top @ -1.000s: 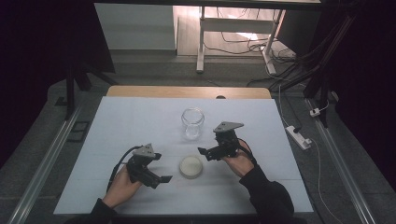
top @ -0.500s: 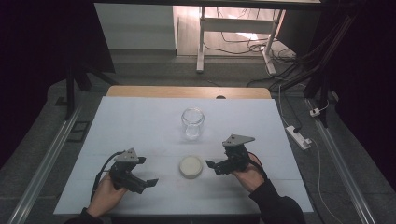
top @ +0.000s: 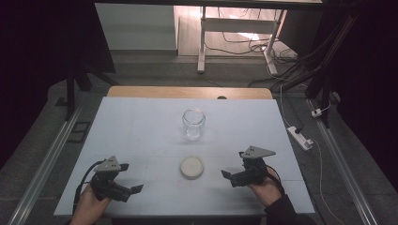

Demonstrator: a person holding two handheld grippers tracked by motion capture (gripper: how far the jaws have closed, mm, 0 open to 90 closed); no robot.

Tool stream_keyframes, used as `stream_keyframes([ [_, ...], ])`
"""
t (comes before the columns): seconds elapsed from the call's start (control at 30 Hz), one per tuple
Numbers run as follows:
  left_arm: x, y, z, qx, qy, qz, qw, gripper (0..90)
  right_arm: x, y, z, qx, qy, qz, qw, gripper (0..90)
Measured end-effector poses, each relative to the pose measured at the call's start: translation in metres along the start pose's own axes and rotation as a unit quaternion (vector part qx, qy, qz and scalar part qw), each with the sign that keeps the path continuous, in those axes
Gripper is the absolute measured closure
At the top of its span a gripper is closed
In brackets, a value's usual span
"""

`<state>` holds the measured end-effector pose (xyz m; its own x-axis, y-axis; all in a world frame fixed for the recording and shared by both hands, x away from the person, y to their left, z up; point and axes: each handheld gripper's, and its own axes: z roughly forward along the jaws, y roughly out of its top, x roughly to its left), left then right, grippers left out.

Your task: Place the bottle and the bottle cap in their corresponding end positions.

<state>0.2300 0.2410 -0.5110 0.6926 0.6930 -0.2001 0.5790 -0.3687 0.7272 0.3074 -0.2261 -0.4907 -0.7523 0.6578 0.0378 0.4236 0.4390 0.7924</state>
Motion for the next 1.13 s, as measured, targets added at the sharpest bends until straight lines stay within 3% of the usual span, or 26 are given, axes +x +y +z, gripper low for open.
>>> stream_keyframes([
  [0.3, 0.004, -0.022, -0.016, 0.018, 0.037, -0.025, 0.9988, 0.0, -0.006, -0.027, -0.027, 0.03, -0.034, 0.031, 0.9985, 0.0],
  [0.5, 0.006, -0.034, -0.024, 0.039, 0.063, -0.046, 0.9962, 0.0, -0.006, -0.045, -0.042, 0.056, -0.057, 0.052, 0.9955, 0.0],
  [0.87, 0.009, -0.053, -0.034, 0.057, 0.082, -0.074, 0.9922, 0.0, -0.008, -0.06, -0.067, 0.048, -0.067, 0.089, 0.9926, 0.0],
  [1.13, 0.008, -0.056, -0.039, 0.051, 0.088, -0.082, 0.9914, 0.0, -0.007, -0.065, -0.075, 0.051, -0.069, 0.096, 0.9917, 0.0],
])
